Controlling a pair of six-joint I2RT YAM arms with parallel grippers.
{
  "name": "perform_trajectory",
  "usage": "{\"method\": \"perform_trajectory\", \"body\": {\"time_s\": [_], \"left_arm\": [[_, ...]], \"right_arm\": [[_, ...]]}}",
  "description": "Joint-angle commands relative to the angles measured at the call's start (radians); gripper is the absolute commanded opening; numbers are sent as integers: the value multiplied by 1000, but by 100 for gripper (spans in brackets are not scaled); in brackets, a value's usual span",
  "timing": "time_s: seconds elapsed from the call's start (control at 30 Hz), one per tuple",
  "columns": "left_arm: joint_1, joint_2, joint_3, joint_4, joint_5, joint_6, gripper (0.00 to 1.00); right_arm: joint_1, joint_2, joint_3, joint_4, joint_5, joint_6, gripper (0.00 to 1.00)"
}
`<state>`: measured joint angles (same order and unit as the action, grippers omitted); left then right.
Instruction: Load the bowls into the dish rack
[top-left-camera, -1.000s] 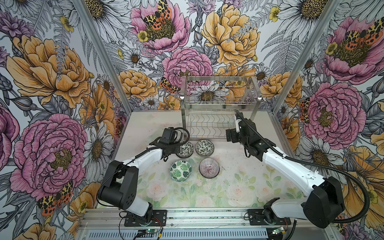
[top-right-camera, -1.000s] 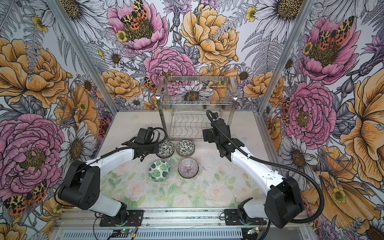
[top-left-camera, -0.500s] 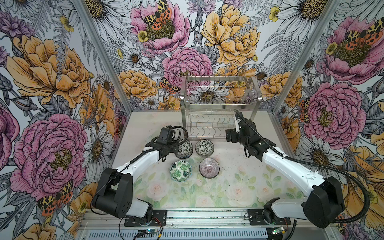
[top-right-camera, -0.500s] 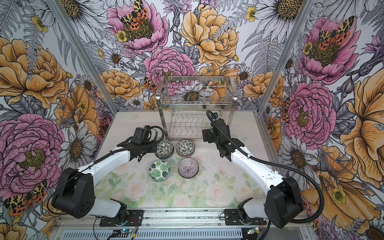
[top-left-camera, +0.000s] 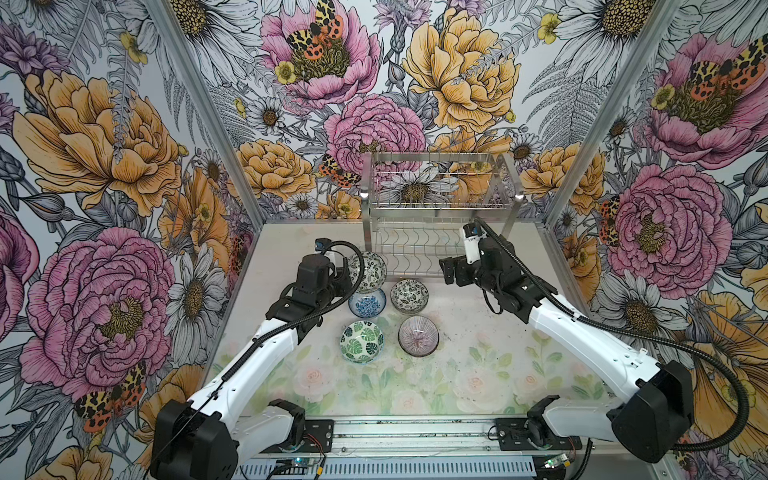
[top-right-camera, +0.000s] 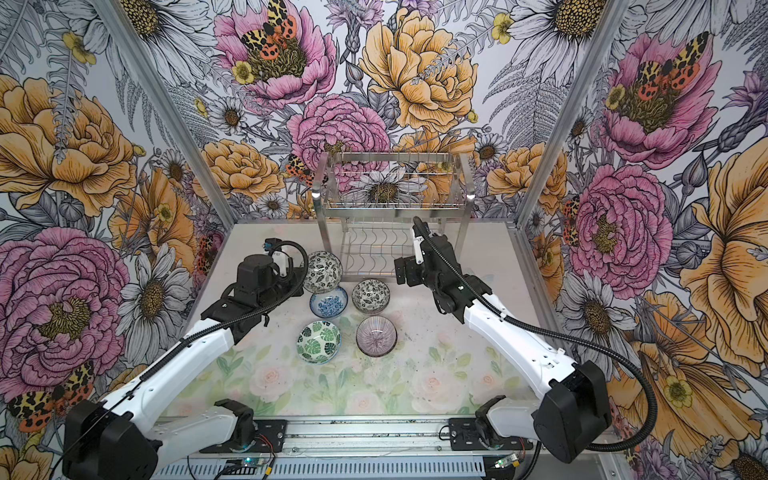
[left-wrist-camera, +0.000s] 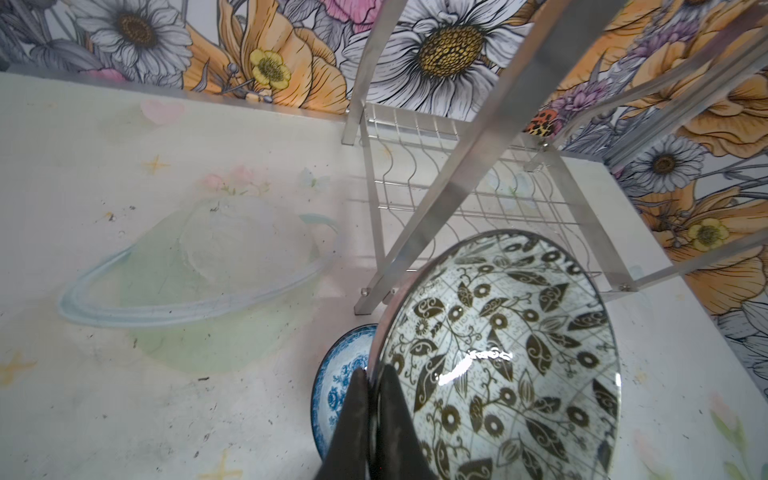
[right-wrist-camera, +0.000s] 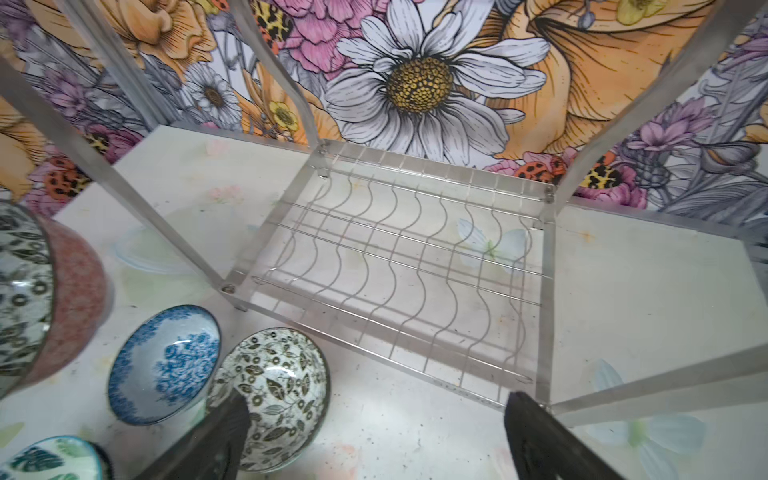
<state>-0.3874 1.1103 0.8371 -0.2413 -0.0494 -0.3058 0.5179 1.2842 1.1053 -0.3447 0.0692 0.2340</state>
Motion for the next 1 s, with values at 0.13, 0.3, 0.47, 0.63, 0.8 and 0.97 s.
{"method": "perform_trajectory", "body": {"time_s": [0.13,0.3,0.47,0.63,0.8,0.97], "left_arm": [[-148,38,-5,244,-52,-79,0],[-211,124,46,299,-86,-78,0],[-236,193,89,352,-74,-85,0],[-251,227,117,363,-75,-85,0],[-252,237,123,370,-79,-85,0],[-254,244,130,369,-79,-80,0]], "right_arm": [[71,-26,69,8,-141,132,97],[109,0,82,28,-113,201,94],[140,49,69,37,28,303,85],[151,88,60,46,84,349,75],[156,116,59,53,70,362,66],[159,131,50,73,60,374,48]]}}
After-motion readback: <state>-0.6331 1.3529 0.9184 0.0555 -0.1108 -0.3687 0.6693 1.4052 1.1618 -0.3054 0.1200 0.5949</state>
